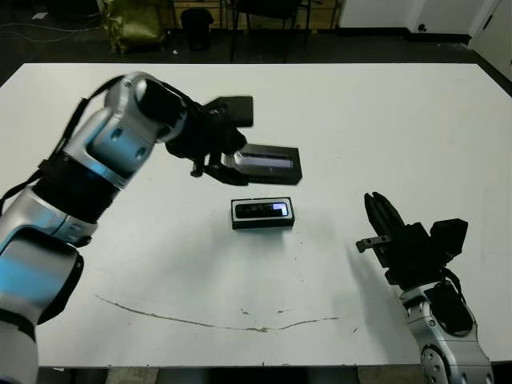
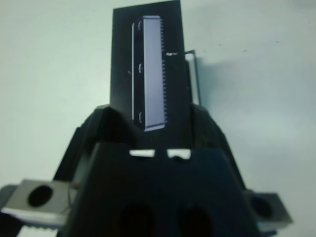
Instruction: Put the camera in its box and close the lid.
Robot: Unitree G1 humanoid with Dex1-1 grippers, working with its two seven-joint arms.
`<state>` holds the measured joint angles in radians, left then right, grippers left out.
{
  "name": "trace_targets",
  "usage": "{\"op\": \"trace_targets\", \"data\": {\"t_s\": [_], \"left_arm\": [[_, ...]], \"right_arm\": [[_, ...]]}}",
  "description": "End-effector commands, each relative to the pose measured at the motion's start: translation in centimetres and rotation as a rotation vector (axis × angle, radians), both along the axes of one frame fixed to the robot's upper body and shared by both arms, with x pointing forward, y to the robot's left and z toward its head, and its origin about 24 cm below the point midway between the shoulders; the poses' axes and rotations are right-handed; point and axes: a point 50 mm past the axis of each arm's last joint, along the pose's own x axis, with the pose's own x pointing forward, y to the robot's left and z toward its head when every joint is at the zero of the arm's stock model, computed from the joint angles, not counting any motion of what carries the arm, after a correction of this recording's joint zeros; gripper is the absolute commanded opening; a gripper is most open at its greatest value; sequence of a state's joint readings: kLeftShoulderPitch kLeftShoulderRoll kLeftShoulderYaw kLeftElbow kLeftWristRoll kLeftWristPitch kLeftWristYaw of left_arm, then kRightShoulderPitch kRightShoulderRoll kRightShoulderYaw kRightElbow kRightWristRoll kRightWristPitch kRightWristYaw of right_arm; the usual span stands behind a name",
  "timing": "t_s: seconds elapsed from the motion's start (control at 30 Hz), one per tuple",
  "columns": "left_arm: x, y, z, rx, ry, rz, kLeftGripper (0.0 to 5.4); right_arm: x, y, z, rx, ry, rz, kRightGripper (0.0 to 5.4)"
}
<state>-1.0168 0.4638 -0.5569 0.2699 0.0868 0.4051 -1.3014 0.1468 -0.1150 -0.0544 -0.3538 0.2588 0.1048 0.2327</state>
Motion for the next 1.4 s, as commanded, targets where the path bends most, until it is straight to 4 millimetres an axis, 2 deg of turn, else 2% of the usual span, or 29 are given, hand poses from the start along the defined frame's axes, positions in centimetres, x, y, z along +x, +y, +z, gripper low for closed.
{"op": "trace_targets", "data": {"t_s": [0.03,0.17,0.53,1.4], "left_arm": [[-0.2,0.3,-2.1,0.051,0.044,-0.004,2.45],[-0.2,0.6,-2.9,0.065,0.065,-0.009,2.45],[0.0,0.6,-3.2,0.086,0.092,0.011,2.45],[-0.1,-1.2,-3.2,0.032,0.232,0.146,2.45]], "right_arm": [[-0.1,-0.3,-0.5,-0.006,0.019,-0.016,0.0],[-0.1,-0.2,-0.5,-0.012,0.024,-0.022,0.0],[-0.2,0.0,-0.7,0.004,0.038,-0.029,0.0],[-0.5,0.1,-1.0,-0.016,0.045,-0.031,0.0]]}}
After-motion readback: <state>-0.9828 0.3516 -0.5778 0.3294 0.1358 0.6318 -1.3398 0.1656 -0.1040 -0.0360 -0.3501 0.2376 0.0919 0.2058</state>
